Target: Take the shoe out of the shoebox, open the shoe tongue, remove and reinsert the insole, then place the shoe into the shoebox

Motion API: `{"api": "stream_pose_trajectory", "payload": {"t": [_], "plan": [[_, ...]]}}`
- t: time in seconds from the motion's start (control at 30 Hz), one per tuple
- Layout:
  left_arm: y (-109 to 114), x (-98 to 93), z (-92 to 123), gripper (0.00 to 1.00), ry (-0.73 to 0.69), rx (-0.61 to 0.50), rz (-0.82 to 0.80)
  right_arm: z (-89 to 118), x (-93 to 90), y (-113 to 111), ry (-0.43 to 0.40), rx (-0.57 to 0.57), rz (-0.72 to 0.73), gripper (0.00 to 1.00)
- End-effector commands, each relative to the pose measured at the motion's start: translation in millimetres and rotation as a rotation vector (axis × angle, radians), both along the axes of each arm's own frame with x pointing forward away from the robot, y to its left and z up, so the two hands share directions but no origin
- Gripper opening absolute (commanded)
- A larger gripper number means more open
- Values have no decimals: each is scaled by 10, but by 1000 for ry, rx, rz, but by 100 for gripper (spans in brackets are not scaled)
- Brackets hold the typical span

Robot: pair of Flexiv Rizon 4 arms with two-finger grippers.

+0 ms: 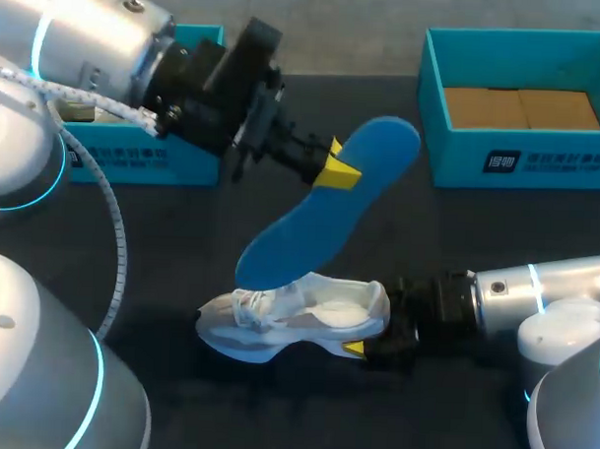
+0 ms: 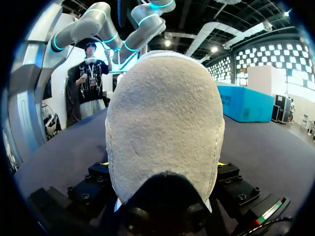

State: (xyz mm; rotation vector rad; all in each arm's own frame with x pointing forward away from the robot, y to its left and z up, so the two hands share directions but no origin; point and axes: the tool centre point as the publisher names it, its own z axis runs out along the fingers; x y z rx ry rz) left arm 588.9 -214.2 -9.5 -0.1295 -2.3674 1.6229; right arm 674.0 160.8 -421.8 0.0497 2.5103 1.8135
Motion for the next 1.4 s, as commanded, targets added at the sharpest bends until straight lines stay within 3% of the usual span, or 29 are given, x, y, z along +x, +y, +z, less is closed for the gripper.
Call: {"api": "stream_pose_trajectory", "payload": {"t": [0.03, 0.33, 0.4, 0.47, 0.93, 1.03, 1.23, 1.4], "plan": [[107, -13, 163, 0, 31, -91, -4, 4, -12, 9, 0, -3, -2, 0], [16, -101, 459, 0, 109, -246, 89, 4, -12, 9, 0, -3, -2, 0], [26, -118, 506, 0, 179, -264, 107, 4, -12, 9, 0, -3, -2, 0], [94, -104, 556, 0, 280, -260, 147, 4, -12, 9, 0, -3, -2, 0], [94, -104, 556, 0, 280, -260, 147, 4, -12, 9, 0, -3, -2, 0], [103, -48, 504, 0, 370, -259, 164, 4, -12, 9, 0, -3, -2, 0], [222, 88, 671, 0, 537, -264, 154, 4, -12, 9, 0, -3, -2, 0], [352, 17, 717, 0, 585, -265, 144, 4, -12, 9, 0, -3, -2, 0]]}}
